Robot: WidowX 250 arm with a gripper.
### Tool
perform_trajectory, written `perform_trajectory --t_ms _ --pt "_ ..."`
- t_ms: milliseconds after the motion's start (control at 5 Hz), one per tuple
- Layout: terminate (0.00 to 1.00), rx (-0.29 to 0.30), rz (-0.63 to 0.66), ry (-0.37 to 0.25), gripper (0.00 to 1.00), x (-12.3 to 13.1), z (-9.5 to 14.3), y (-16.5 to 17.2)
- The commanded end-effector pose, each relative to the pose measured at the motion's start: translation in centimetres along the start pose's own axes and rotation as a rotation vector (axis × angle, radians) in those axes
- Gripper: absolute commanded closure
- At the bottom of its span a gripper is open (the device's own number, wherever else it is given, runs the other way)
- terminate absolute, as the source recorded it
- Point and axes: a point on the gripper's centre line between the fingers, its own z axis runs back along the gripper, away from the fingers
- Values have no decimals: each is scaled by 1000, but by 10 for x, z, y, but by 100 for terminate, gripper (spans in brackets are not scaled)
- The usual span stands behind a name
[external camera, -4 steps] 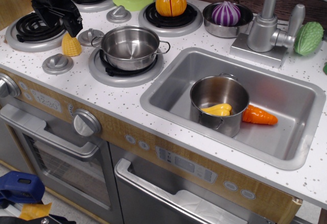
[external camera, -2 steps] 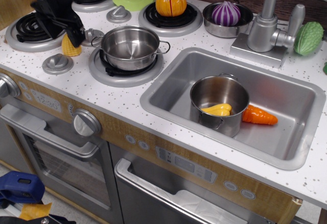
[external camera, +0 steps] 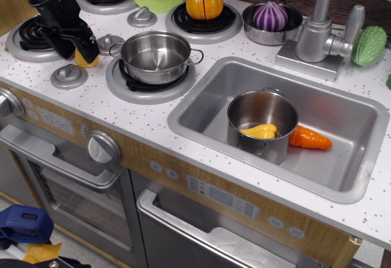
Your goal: Put corn in pan which is on stove
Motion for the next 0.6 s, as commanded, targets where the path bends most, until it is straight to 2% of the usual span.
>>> perform_trajectory --t_ms 0,200,400 --pt "0 101 -38 -47 100 8 23 0" --pt "0 160 -64 -56 100 8 30 -10" --pt "0 224 -81 -43 100 13 56 -25"
